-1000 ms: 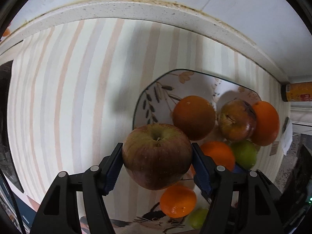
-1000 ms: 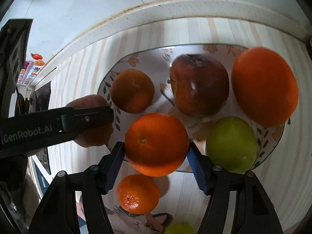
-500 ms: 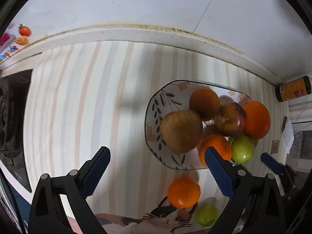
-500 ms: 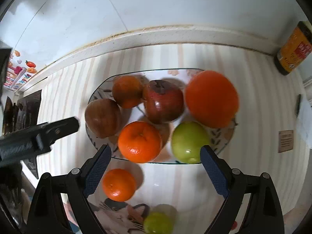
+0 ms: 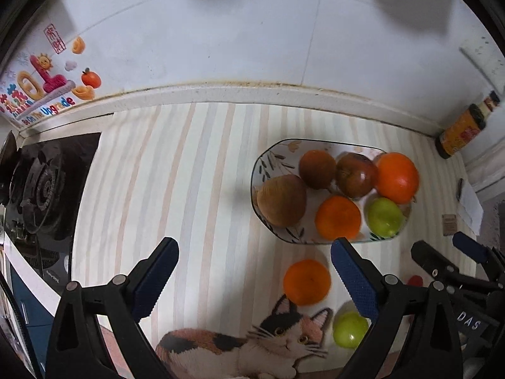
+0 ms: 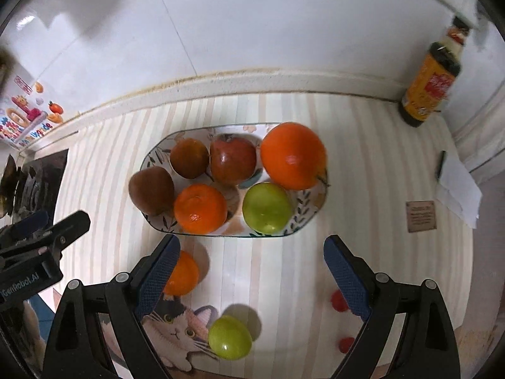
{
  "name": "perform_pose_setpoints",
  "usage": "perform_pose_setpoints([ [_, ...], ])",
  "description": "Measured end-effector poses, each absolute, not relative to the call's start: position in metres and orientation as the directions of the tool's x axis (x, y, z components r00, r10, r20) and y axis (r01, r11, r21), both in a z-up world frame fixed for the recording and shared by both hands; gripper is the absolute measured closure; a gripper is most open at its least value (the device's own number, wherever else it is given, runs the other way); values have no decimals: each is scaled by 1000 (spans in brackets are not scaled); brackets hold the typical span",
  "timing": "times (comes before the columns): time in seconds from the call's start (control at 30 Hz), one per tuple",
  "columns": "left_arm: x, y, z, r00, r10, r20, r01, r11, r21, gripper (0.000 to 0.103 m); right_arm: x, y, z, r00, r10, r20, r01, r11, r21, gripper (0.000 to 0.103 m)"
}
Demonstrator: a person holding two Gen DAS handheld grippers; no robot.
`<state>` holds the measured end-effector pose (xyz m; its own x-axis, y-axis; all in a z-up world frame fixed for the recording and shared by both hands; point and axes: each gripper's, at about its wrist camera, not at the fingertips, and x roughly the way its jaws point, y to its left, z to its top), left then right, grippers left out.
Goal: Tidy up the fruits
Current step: 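Open both grippers and lift them away from the plate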
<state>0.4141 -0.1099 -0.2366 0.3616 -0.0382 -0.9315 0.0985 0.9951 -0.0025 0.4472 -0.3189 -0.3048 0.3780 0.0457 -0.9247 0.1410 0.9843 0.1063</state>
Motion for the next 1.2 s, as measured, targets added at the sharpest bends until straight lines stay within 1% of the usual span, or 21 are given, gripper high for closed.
perform_pose_setpoints([
  [0.33,363,-110,-179,487,-65,-871,125,992,-4,4,386,-318,-243,489,3,-872,127,989,74,9],
  [0.53,337,-107,-156,519,-100,-849,133,990,-35,4,349,-318,-207,549,-16,-836,132,989,68,9],
  [0.7,317,-107,-138,571,-100,-815,139,990,-24,4,329,-318,-183,590,-42,-807,141,989,51,9],
  [0.93,305,-108,-133,575,-107,-811,143,989,-29,4,313,-322,-174,607,-46,-794,155,986,62,9],
  [1.1,304,-110,-135,569,-107,-816,132,991,-38,4,313,-323,-175,611,-16,-791,154,983,99,8],
  [1.2,306,-113,-138,569,-95,-817,122,992,-30,4,315,-325,-177,618,-1,-786,159,979,124,4],
])
